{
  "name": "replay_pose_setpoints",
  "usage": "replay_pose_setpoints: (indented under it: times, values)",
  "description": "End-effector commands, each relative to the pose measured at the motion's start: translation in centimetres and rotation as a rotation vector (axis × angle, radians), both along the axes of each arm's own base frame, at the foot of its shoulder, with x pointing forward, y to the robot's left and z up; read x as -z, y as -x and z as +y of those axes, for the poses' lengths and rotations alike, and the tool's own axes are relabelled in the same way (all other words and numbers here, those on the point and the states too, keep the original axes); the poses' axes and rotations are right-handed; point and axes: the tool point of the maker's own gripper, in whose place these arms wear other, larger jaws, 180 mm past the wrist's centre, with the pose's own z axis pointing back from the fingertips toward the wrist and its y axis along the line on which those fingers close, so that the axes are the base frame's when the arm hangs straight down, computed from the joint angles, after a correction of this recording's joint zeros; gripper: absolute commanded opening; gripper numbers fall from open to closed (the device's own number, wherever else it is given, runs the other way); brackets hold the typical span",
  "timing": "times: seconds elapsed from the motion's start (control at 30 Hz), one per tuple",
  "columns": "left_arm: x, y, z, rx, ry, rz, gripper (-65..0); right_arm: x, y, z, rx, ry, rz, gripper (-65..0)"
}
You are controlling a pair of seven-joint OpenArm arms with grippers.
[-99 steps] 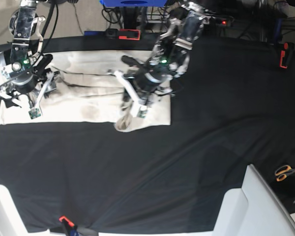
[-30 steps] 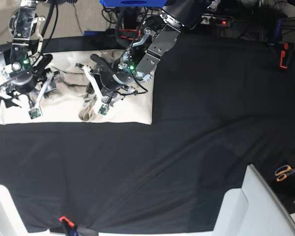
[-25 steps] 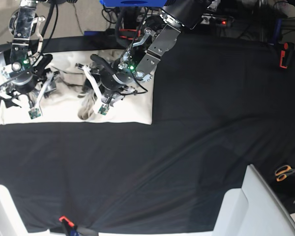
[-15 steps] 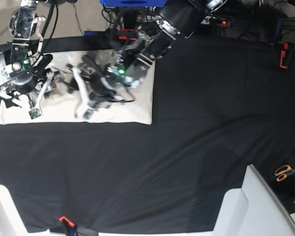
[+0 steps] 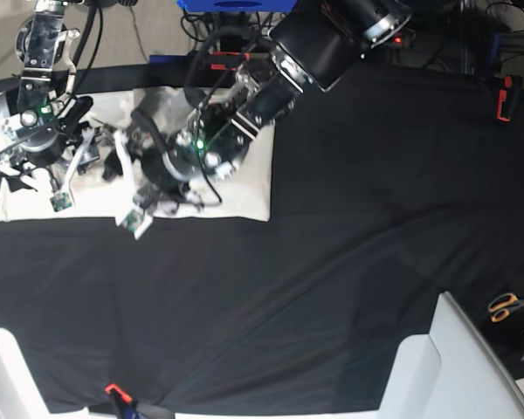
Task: Fold the T-shirt properly
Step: 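Open the left gripper and withdraw it from the shirt, then lower the right gripper onto the folded shirt's end and grasp it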
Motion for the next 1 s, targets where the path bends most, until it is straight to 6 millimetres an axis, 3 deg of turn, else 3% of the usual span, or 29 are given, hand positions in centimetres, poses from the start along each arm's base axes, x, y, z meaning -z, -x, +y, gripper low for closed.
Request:
replay_pose_setpoints:
  times: [0.0,0.03,0.1,0.17,0.23,0.3,0.4,0.47,0.57,0.63,0.73,0.97]
  values:
    - [-3.2,-1.2,-1.4,0.004,0.076,-0.063,-32.1,-1.5,-1.2,-0.6,0.0,0.02,-0.054,-19.8]
    - [-3.8,-1.5,-1.1,-0.005,0.084,-0.077,-32.3,-1.6,-1.3,-0.6,0.001,0.021,-0.057,-19.8]
    - [-3.6,-2.7,1.6,-0.064,0.068,-0.076,-36.4,-2.5,-1.4,-1.6,0.028,0.029,-0.083,-19.8]
    - [-2.0,-3.2,5.2,-0.135,0.023,-0.029,-47.6,-3.6,-1.7,-2.2,0.06,0.032,-0.119,-19.8]
    - [-0.3,-3.8,10.2,-0.246,-0.021,0.016,-64.7,-4.9,-2.1,-3.0,0.097,0.035,-0.161,-19.8]
    - [0.8,-4.1,15.2,-0.356,-0.054,0.042,-65.0,-6.4,-2.7,-4.0,0.142,0.03,-0.211,-18.9]
    - [2.3,-3.3,24.3,-0.529,-0.137,0.061,-65.0,-8.3,-3.1,-6.2,0.244,-0.073,-0.31,-18.8]
    - [2.7,-2.2,29.4,-0.609,-0.196,0.06,-65.0,-8.4,-2.9,-7.2,0.28,-0.157,-0.323,-18.8]
    - [2.8,-0.3,35.1,-0.699,-0.268,0.061,-65.0,-7.5,-2.3,-8.9,0.34,-0.243,-0.264,-18.8]
    - [2.9,0.9,37.5,-0.736,-0.302,0.068,-65.0,-7.0,-1.7,-10.6,0.396,-0.293,-0.244,-18.8]
    - [3.2,2.1,39.2,-0.761,-0.323,0.05,-65.0,-6.3,-1.1,-12.4,0.436,-0.374,-0.239,-18.8]
    - [3.7,3.5,39.2,-0.763,-0.319,0.049,-65.0,-2.7,1.0,-17.6,0.588,-0.601,-0.177,-18.6]
